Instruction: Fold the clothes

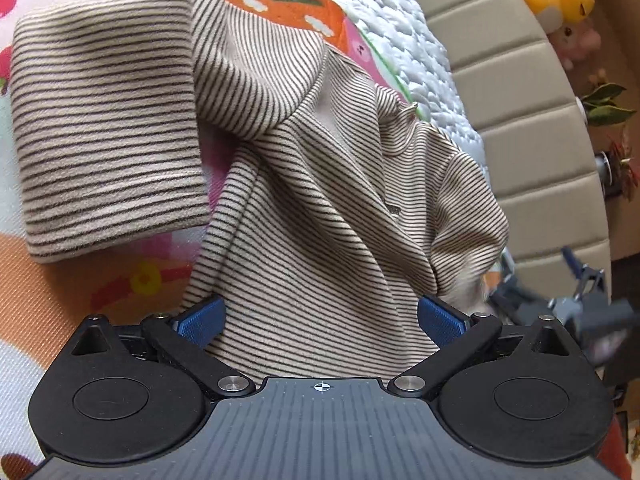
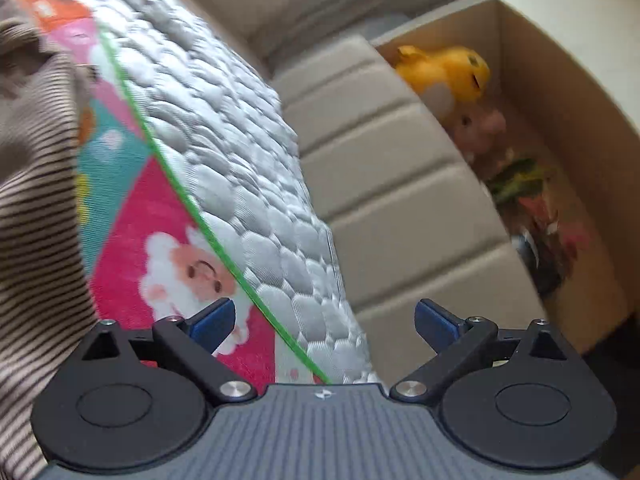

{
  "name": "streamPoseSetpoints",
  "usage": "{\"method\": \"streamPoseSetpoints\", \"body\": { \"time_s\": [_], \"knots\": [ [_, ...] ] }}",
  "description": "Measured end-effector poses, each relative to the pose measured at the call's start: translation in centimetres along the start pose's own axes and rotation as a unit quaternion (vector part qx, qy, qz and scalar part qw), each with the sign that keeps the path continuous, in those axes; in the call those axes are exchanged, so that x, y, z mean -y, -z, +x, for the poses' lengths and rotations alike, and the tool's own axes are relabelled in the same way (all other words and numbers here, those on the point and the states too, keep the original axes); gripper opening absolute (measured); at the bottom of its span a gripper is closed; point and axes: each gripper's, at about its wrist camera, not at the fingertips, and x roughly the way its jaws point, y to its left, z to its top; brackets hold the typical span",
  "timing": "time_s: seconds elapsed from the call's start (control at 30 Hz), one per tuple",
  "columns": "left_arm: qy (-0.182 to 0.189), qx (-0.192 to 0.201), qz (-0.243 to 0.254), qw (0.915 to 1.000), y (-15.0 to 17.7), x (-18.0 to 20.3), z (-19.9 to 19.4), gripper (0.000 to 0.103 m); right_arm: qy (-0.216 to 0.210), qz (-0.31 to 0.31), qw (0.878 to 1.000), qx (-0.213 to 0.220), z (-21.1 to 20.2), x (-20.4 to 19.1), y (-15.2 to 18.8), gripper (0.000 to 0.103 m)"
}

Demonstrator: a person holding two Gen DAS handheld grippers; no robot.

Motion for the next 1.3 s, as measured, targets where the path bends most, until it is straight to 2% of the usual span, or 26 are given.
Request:
{"method": "streamPoseSetpoints", "body": {
  "time_s": [0.03,0.07,0.13,0.2,0.23,0.27,0.3,0.33,0.4,0.47,0.5,0.57,0.6,0.67,0.7,0.77,0.83,0.93,1.07,1.13,1.23,1.27,1.3],
  "knots": [
    [-0.001,0.011,0.013,0.9999,0.1,0.5,-0.3,0.103,-0.029,0.070,0.997,-0.012,0.3,1.7,0.0,0.097],
    [0.003,0.023,0.031,0.9993,0.2,1.1,-0.7,0.103,-0.067,0.139,0.988,-0.007,-0.2,3.1,0.2,0.097],
    [0.012,0.040,0.069,0.9967,0.2,2.5,-0.8,0.103,-0.155,0.229,0.961,0.024,-2.1,4.0,0.2,0.097],
    [0.014,0.054,0.097,0.9937,0.1,3.6,-0.5,0.103,-0.240,0.253,0.936,0.043,-3.5,2.9,-0.7,0.097],
    [0.013,0.056,0.106,0.9927,-0.2,4.1,0.0,0.103,-0.275,0.232,0.932,0.040,-3.7,1.4,-1.6,0.097],
    [0.013,0.056,0.109,0.9923,-0.5,4.3,0.6,0.103,-0.293,0.200,0.934,0.038,-3.7,-0.6,-2.4,0.097],
    [0.009,0.054,0.105,0.9929,-0.8,4.3,1.3,0.103,-0.293,0.162,0.941,0.041,-3.8,-2.6,-3.0,0.097],
    [0.005,0.051,0.100,0.9937,-1.1,4.2,2.0,0.103,-0.273,0.123,0.953,0.047,-3.6,-4.3,-2.9,0.097],
    [-0.005,0.043,0.089,0.9950,-1.6,4.0,3.3,0.103,-0.216,0.046,0.974,0.059,-2.6,-7.2,-2.5,0.097],
    [-0.009,0.034,0.094,0.9950,-1.7,3.5,3.9,0.103,-0.157,-0.032,0.985,0.071,-1.7,-10.2,-2.1,0.097],
    [-0.009,0.032,0.100,0.9944,-1.6,3.4,3.9,0.103,-0.134,-0.044,0.988,0.070,-0.7,-10.4,-1.8,0.097],
    [-0.011,0.028,0.103,0.9942,-1.5,3.4,3.8,0.103,-0.115,-0.024,0.992,0.052,2.1,-8.8,-1.2,0.103],
    [-0.012,0.026,0.104,0.9941,-1.5,3.4,3.7,0.103,-0.108,-0.014,0.993,0.042,3.4,-8.1,-1.0,0.103],
    [-0.013,0.020,0.107,0.9940,-1.5,3.4,4.0,0.103,-0.054,-0.003,0.998,0.026,5.5,-7.5,-0.7,0.102],
    [-0.014,0.018,0.111,0.9936,-1.4,3.4,4.1,0.103,-0.047,0.022,0.999,0.012,6.5,-6.7,-0.6,0.102],
    [-0.020,0.015,0.123,0.9921,-1.2,3.5,4.4,0.103,-0.052,0.088,0.994,-0.022,8.3,-4.8,-0.3,0.102],
    [-0.029,0.014,0.141,0.9895,-0.9,3.9,4.5,0.103,-0.063,0.158,0.984,-0.044,8.7,-2.4,0.0,0.102],
    [-0.031,0.014,0.133,0.9906,-1.1,3.9,4.4,0.103,-0.122,0.229,0.966,-0.020,7.2,0.2,0.2,0.102],
    [-0.025,0.030,0.097,0.9945,-2.1,3.0,3.7,0.103,-0.216,0.251,0.944,0.000,5.3,0.0,-1.4,0.102],
    [-0.036,0.053,0.094,0.9935,-2.9,2.6,3.2,0.103,-0.254,0.251,0.934,-0.014,4.8,-1.3,-1.6,0.102],
    [-0.015,0.066,0.058,0.9961,-4.1,1.3,2.7,0.103,-0.308,0.250,0.917,-0.038,4.0,-3.4,-1.6,0.102],
    [-0.006,0.070,0.044,0.9965,-4.4,0.9,2.5,0.103,-0.312,0.237,0.919,-0.039,3.2,-4.0,-1.7,0.102],
    [-0.024,0.082,0.046,0.9952,-4.5,0.9,2.3,0.103,-0.309,0.219,0.925,-0.037,2.3,-4.7,-1.7,0.102]
  ]
}}
